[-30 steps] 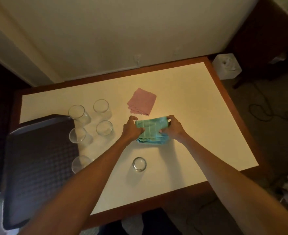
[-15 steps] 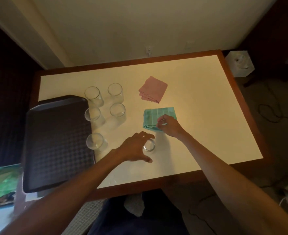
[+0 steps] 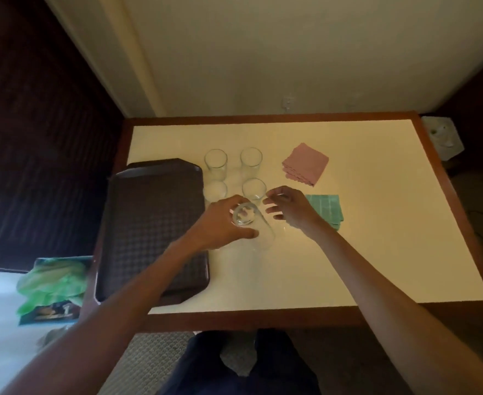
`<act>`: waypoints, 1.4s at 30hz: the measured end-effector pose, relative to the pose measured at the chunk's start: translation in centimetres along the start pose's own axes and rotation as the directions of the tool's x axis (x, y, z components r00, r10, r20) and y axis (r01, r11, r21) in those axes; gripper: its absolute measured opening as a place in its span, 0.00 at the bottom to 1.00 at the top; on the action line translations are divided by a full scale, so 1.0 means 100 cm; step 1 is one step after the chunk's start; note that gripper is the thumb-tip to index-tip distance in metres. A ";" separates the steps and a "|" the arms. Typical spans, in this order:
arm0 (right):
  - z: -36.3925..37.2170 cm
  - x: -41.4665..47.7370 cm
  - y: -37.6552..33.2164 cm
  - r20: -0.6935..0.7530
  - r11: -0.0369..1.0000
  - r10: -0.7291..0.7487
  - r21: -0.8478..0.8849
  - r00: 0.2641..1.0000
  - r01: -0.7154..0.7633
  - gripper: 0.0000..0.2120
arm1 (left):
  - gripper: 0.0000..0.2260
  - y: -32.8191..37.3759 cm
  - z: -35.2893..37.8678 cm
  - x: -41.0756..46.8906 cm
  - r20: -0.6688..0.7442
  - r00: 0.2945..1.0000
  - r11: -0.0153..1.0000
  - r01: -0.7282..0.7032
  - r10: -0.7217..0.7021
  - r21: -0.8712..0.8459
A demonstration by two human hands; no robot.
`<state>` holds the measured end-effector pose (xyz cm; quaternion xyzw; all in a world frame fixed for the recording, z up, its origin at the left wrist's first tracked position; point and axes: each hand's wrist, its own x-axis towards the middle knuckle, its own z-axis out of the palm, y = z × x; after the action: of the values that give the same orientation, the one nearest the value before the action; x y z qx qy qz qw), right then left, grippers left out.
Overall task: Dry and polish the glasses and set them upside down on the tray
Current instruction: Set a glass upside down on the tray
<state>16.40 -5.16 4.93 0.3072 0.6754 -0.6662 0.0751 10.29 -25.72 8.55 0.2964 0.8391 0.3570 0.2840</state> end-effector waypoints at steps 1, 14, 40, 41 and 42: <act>0.014 0.004 -0.013 0.010 1.000 -0.022 -0.001 1.000 0.022 0.04 | 0.26 -0.005 -0.022 -0.006 -0.020 1.000 1.000 0.017 -0.017 -0.010; 0.242 0.098 -0.103 0.240 0.914 -0.174 -0.322 0.955 0.248 0.06 | 0.26 -0.161 -0.225 -0.020 -0.489 0.830 0.960 0.273 -0.270 -0.067; 0.309 0.207 -0.035 0.235 0.117 -0.331 -0.951 0.914 0.287 0.35 | 0.30 -0.305 -0.224 0.039 -0.396 0.889 0.961 0.272 -0.230 0.051; 0.309 0.207 -0.035 0.232 0.121 -0.332 -0.951 0.914 0.285 0.35 | 0.30 -0.307 -0.223 0.038 -0.390 0.892 0.962 0.268 -0.230 0.044; 0.309 0.206 -0.035 0.230 0.124 -0.331 -0.951 0.915 0.283 0.35 | 0.30 -0.307 -0.223 0.037 -0.385 0.894 0.964 0.264 -0.229 0.039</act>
<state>-11.46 -27.65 -5.72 0.0570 0.9898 -0.0837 0.1001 -16.53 -50.25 -2.98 0.1258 0.9240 0.3301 0.1465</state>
